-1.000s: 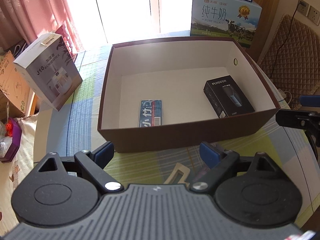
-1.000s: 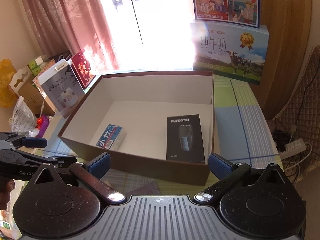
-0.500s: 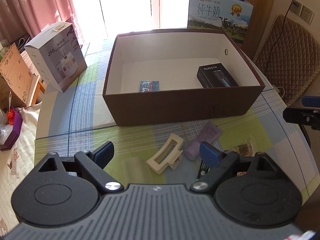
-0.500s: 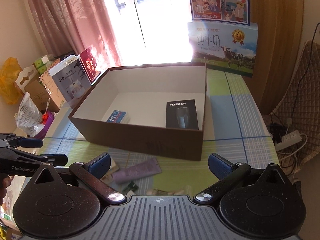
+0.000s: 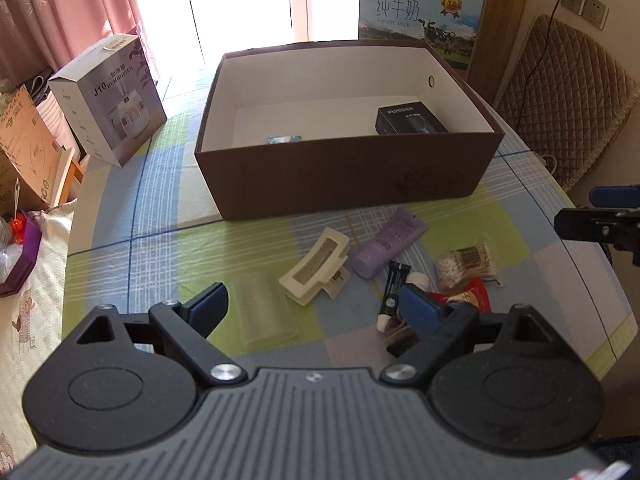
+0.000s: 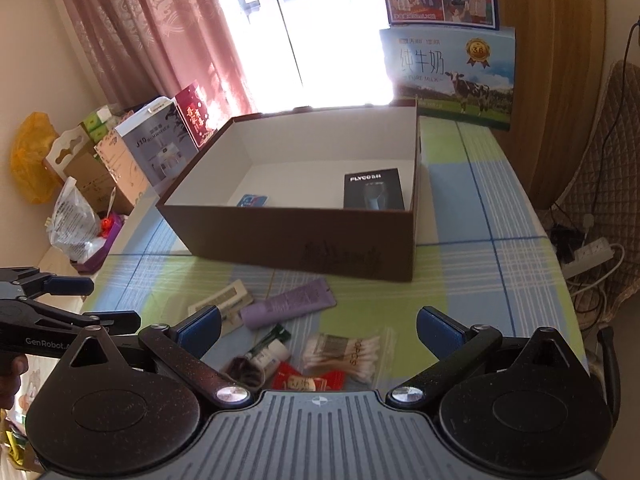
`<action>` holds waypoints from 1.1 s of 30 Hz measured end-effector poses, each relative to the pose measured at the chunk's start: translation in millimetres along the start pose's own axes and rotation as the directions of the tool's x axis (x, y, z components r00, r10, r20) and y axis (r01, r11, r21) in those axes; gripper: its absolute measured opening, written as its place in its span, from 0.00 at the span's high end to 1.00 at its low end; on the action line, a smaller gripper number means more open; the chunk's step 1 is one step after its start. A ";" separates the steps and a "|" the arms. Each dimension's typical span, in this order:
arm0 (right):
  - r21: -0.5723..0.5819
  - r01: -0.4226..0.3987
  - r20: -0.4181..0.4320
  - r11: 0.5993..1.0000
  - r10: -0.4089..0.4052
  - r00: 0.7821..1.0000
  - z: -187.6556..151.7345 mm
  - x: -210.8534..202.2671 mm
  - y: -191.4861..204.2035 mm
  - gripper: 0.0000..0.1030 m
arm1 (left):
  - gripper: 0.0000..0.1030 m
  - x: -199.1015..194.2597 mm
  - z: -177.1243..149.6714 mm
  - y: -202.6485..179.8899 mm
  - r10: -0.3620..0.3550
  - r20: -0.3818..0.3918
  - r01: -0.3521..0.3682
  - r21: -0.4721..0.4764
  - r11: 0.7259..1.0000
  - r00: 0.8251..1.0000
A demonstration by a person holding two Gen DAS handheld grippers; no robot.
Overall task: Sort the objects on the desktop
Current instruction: 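Withdraw both grippers from the box back toward the remaining items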
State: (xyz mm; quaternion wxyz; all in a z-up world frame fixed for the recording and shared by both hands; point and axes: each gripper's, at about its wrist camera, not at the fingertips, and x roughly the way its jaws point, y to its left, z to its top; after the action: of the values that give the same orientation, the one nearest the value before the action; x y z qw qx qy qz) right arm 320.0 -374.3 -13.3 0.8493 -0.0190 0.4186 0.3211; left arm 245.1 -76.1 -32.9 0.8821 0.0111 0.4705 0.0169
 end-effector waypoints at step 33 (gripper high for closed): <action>-0.115 -0.008 -0.137 0.993 -0.008 0.991 -63.9 49.2 2.2 0.27 | 0.20 50.7 -39.1 -33.9 -0.116 -0.098 0.127 0.108 0.986 0.988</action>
State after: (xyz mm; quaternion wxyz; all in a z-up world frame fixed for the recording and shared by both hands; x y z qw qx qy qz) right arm 295.9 -365.7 -89.8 0.8161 -0.0902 0.4566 0.3425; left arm 241.5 -107.7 -98.0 0.8570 0.0321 0.5105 -0.0633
